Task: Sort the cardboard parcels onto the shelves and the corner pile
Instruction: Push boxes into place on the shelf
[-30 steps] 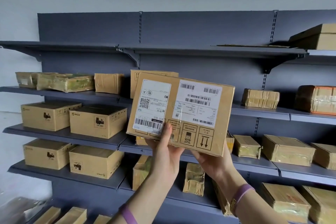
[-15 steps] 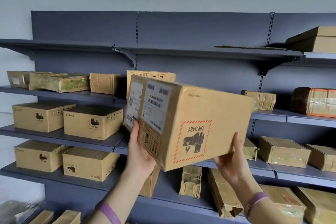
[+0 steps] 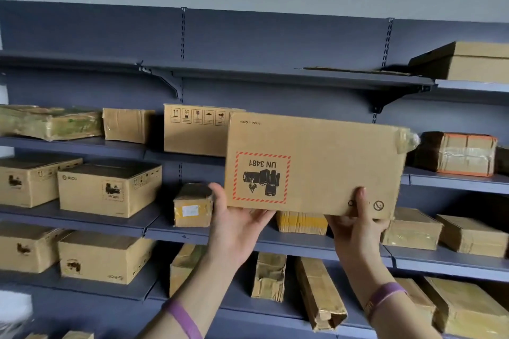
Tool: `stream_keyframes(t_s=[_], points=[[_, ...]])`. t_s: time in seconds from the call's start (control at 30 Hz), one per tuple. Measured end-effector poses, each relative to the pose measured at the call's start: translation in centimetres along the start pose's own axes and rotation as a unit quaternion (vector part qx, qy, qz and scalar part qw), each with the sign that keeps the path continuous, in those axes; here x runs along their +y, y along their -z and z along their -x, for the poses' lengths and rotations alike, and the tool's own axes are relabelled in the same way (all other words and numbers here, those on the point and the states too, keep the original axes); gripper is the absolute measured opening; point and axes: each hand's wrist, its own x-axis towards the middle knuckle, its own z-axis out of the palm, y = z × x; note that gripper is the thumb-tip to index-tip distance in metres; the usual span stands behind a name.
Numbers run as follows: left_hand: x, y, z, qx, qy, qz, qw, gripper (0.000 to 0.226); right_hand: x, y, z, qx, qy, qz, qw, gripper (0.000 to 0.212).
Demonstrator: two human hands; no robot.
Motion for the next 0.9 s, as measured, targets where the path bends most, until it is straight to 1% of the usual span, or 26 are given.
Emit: stream_keyframes(t_s=[0.1,0.23,0.3,0.37,0.43,0.5,0.57,0.67,0.77,0.8,0.87,0.9], points=[[-1.6,-0.6,-2.9,0.021,0.025,-0.039,0.999,0.055,0.0,0.1,-1.2,0.017,0.017,0.005,1.000,0.071],[-3.0,-0.9,-7.6,0.049,0.038,-0.032,0.998,0.039,-0.8,-0.2,-4.1,0.034,0.033,0.024,0.999,0.056],[-3.5,-0.9,-10.1,0.067,0.035,-0.027,0.997,0.035,-1.0,-0.5,-5.9,0.022,0.049,0.026,0.998,0.059],[-4.2,-0.8,-12.7,0.084,0.026,-0.027,0.996,0.034,-1.0,-1.0,-7.8,0.007,0.061,0.024,0.998,0.067],[-5.1,-0.8,-15.2,0.120,0.014,-0.029,0.992,0.033,-0.3,-1.5,-9.8,-0.002,0.078,0.025,0.997,0.072],[-5.9,-0.4,-17.1,0.159,0.016,-0.042,0.986,0.035,0.6,-2.0,-11.0,-0.001,0.098,0.034,0.995,0.074],[-6.7,-0.2,-18.8,0.186,0.037,-0.070,0.979,0.036,1.8,-2.6,-12.5,0.007,0.108,0.027,0.994,0.074],[-7.2,0.1,-20.7,0.172,0.082,-0.138,0.972,0.036,3.8,-3.9,-14.0,0.019,0.142,0.019,0.989,0.073],[-6.8,0.2,-21.5,0.166,0.071,-0.180,0.967,0.050,5.5,-5.5,-14.9,0.030,0.170,0.015,0.985,0.073],[-6.5,0.4,-21.6,0.166,0.064,-0.200,0.963,0.061,6.0,-6.0,-15.2,0.034,0.179,0.011,0.983,0.072],[-5.5,0.7,-21.5,0.140,0.056,-0.249,0.957,0.082,7.1,-7.0,-15.6,0.043,0.189,0.013,0.981,0.072],[-4.9,0.9,-21.3,0.112,0.051,-0.282,0.951,0.084,7.8,-7.5,-15.7,0.048,0.191,0.020,0.980,0.071]])
